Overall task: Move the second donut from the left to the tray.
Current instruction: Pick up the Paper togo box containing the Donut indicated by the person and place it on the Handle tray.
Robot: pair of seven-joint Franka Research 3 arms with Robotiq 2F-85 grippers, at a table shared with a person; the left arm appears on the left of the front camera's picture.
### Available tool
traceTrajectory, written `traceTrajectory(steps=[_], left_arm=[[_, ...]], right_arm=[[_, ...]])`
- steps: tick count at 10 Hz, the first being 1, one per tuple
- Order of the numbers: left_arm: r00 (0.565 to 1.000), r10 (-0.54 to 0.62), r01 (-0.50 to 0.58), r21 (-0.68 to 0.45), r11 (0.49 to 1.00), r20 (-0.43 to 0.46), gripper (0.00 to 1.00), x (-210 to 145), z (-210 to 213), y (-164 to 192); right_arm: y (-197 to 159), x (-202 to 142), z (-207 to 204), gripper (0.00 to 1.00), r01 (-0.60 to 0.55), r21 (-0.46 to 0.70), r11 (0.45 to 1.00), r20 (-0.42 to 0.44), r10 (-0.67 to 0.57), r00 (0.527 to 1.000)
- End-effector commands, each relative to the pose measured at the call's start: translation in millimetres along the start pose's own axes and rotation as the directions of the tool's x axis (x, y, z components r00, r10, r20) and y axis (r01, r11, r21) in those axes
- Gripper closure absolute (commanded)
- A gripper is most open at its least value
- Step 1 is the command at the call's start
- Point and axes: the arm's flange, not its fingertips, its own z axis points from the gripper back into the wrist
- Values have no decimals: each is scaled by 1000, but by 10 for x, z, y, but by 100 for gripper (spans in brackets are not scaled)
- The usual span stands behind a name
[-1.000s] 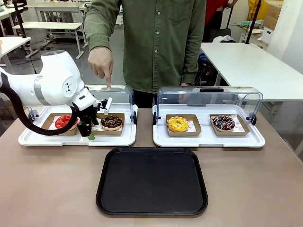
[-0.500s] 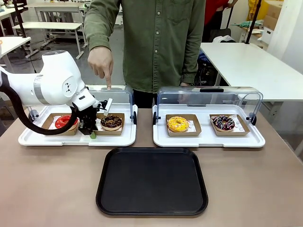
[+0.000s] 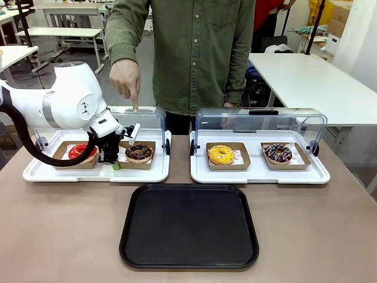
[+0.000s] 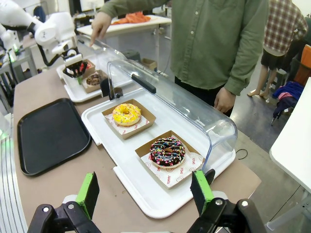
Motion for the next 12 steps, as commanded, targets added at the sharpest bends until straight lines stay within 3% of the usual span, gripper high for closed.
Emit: traceTrajectory(steps=[1,2,3,8,10,12], left_arm=[[1000,17,-17,-19,1000,-19,100,4,-48,73],[1000,21,-20,-79,997,12,100,27,-73,161],[1000,-1,1,-2,1000,-1,100,1,3,12],[1000,-1,1,-10,1000,3,98,18,22,70],[998,-44,47,52,998,-53,98,100,212,-119],[998,-19,25,100,995,-61,98,185,394,-258]], right_arm=[[-25,9,-13,0,-28,-11,1000,35,29,999],[-25,9,-13,0,-28,-11,1000,35,29,999],[-25,9,-13,0,-28,-11,1000,35,29,999],[-25,9,-13,0,-28,-11,1000,35,29,999],[-25,9,-13,0,-28,-11,1000,35,29,999],[-25,9,-13,0,-28,-11,1000,35,29,999]])
